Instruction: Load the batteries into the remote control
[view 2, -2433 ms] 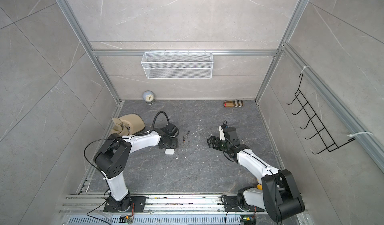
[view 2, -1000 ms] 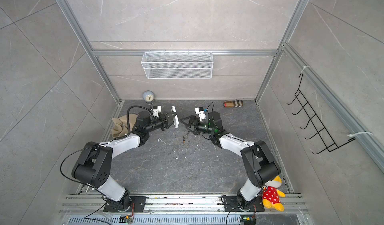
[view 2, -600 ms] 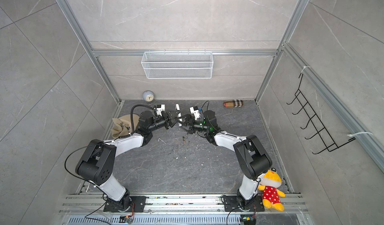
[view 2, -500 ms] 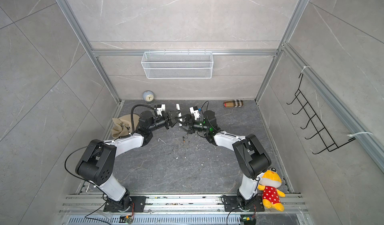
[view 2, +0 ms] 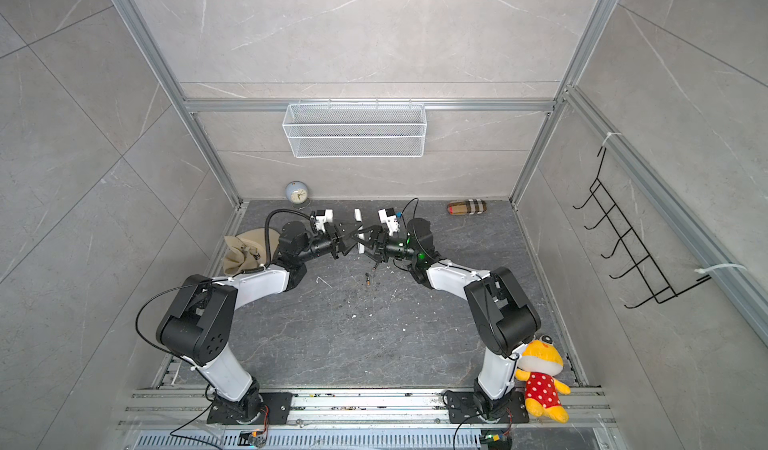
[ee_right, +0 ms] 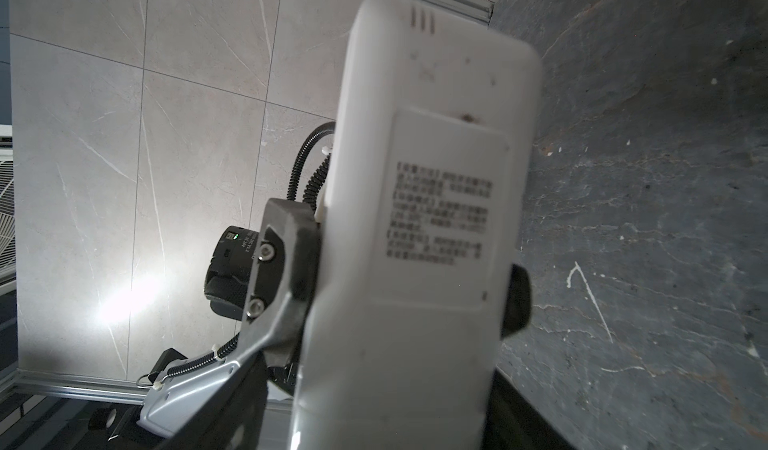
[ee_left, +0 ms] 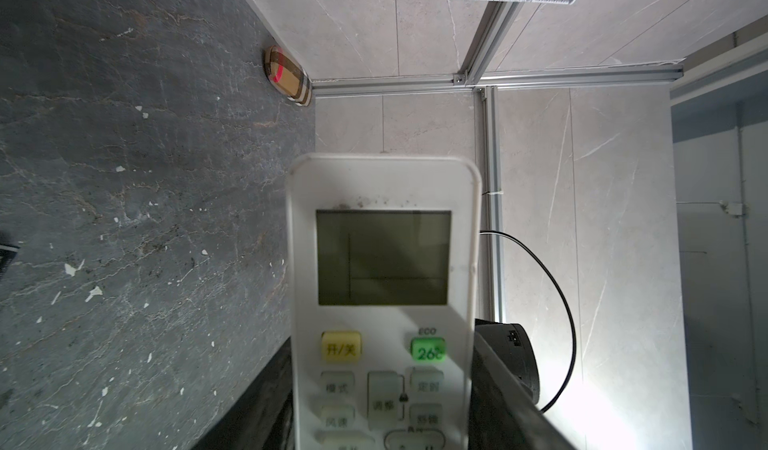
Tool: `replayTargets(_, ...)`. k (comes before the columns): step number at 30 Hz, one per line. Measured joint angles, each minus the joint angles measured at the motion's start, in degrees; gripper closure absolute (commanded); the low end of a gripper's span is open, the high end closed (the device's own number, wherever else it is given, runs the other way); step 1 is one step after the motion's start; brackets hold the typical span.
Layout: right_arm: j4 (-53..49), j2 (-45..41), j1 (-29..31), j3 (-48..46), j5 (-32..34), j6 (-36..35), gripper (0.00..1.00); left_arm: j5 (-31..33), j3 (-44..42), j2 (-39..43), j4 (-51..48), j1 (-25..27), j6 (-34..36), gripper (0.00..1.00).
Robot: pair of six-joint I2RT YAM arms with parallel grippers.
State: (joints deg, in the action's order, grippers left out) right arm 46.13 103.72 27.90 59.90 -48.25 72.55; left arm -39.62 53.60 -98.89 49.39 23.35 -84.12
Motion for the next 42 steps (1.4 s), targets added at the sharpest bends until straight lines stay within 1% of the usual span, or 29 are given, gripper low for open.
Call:
replayTargets(6, 0.39, 0.26, -0.07, 0.0, 0.28, 1.09, 0.33, 0.0, 0.0, -0.87, 2.1, -0.04, -1.18, 0.41)
replayTargets(10, 0.44, 0.44, -0.07, 0.0, 0.46, 1.57, 0.4, -0.02, 0.0, -0.85, 2.23, -0.09, -1.14, 0.4)
replayTargets(13, 0.39, 0.5, -0.07, 0.0, 0.44, 1.77, 0.44, 0.0, 0.0, -0.83, 2.36, -0.09, -0.9, 0.36)
replayTargets(15, 0.35, 0.55, -0.07, 0.0, 0.42, 1.79, 0.44, 0.0, 0.0, -0.79, 2.49, -0.09, -0.74, 0.32)
replayTargets(16, 0.33, 0.55, -0.04, 0.0, 0.44, 1.79, 0.44, 0.0, 0.0, -0.79, 2.45, -0.09, -0.72, 0.27)
replayTargets(17, 0.28, 0.55, -0.04, 0.0, 0.42, 1.53, 0.44, 0.0, 0.0, -0.79, 2.29, -0.09, -0.57, 0.2)
replayTargets(19, -0.11, 0.55, -0.04, 0.04, 0.42, 0.76, 0.44, 0.11, -0.04, -0.79, 1.86, -0.09, -0.2, 0.14)
replayTargets(21, -2.6, 0.39, -0.02, 0.35, 0.48, -1.22, 0.44, 0.39, -0.15, -0.79, 1.33, -0.15, 0.02, 0.07)
replayTargets(23, -7.63, -0.48, 0.0, 0.68, 1.09, -4.39, 0.44, 0.68, -0.72, -0.39, 0.46, -0.46, 0.35, 0.05)
replayTargets(27, -23.58, -3.78, 0.17, 3.39, 4.63, -14.53, 0.44, 1.92, -2.47, 2.29, -4.26, -1.86, 1.86, 0.06)
replayTargets(29, -32.81, -5.38, 0.55, 6.36, 8.04, -20.83, 0.44, 2.34, -2.64, 3.91, -7.56, -3.13, 3.06, 0.08)
replayTargets(31, -42.88, -6.45, 1.6, 10.84, 13.07, -28.06, 0.43, 3.34, -2.6, 5.92, -11.13, -4.46, 4.63, 0.11)
replayTargets(34, -54.12, -6.75, 3.89, 17.14, 20.22, -36.94, 0.43, 4.68, -1.22, 8.81, -20.26, -5.92, 8.83, 0.14)
replayTargets(37, -61.31, -6.86, 5.81, 20.28, 25.75, -43.3, 0.43, 6.21, 1.97, 10.8, -28.83, -6.25, 13.46, 0.17)
replayTargets(39, -65.29, -6.86, 6.34, 21.18, 28.41, -46.25, 0.43, 6.49, 2.8, 12.24, -31.08, -6.25, 14.95, 0.17)
replayTargets(42, -70.14, -6.88, 6.47, 22.14, 31.58, -49.51, 0.44, 6.03, 2.86, 13.64, -31.28, -6.38, 15.67, 0.17)
